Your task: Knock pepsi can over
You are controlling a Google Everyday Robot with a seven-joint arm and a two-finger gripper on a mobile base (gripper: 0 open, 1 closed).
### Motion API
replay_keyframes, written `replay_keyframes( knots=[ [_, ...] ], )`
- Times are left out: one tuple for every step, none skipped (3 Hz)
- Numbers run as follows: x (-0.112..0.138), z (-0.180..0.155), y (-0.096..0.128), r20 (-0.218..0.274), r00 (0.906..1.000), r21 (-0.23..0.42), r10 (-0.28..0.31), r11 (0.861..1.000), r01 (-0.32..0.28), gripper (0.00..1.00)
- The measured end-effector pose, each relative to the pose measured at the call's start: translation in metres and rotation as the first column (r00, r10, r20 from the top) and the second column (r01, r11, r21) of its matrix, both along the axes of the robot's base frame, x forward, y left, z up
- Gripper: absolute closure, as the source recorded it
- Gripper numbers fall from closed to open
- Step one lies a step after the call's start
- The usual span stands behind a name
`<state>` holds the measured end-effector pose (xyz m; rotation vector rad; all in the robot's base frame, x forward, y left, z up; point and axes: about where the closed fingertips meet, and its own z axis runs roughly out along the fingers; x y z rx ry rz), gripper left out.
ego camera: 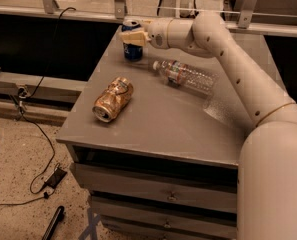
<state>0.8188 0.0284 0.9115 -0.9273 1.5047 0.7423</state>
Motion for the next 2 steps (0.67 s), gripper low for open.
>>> replay_keyframes(
  knots=[
    [-0.002, 0.014, -0.009, 0.012, 0.9996, -0.034, -0.024, 0.999, 0.024, 0.88],
    [-0.008, 0.038, -0.030, 0.038, 0.9966, -0.130, -0.073, 0.989, 0.077, 1.00]
  ],
)
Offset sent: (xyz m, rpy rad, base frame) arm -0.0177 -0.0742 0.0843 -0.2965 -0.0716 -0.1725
